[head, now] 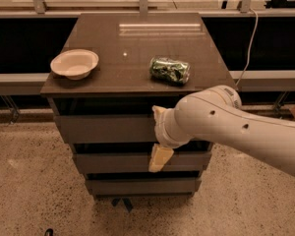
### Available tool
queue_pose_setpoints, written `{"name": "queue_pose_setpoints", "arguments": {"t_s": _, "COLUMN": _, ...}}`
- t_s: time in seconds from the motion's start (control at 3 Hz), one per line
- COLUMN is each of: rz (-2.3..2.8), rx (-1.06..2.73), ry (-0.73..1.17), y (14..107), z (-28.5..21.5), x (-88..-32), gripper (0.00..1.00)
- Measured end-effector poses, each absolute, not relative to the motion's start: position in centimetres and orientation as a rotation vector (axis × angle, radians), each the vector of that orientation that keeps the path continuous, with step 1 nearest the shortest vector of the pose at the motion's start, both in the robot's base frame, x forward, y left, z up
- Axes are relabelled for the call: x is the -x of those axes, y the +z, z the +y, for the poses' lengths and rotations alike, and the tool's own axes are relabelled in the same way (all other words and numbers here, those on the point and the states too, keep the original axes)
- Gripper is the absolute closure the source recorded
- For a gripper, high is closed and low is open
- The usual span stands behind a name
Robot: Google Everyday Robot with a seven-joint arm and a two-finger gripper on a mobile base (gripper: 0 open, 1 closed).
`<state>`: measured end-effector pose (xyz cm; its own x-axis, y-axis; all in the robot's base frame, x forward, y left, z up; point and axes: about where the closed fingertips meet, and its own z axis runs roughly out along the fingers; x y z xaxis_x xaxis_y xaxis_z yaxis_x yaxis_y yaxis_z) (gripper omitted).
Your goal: Open top drawer
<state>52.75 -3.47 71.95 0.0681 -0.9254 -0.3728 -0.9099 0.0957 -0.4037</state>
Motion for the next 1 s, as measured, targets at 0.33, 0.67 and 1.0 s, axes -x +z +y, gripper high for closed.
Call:
{"name": "queue_pose_setpoints", "arguments": {"t_s": 0.33, "rz": 1.772, "rx": 1.835, "ry": -0.048, "y": 70.5, "z": -1.3, "x": -56.0, "gripper": 0.00}}
{"name": "queue_pose_setpoints", "arguments": {"t_s": 0.67, "rz": 1.746, "rx": 1.872, "ry": -0.045, "y": 69.2, "z": 0.2, "x": -57.8, "gripper": 0.00}}
{"name": "queue_pose_setpoints", "arguments": {"t_s": 1.0, "rz": 1.757, "rx": 1.890, "ry": -0.028, "y": 67.6, "z": 1.2, "x": -59.8, "gripper": 0.06}}
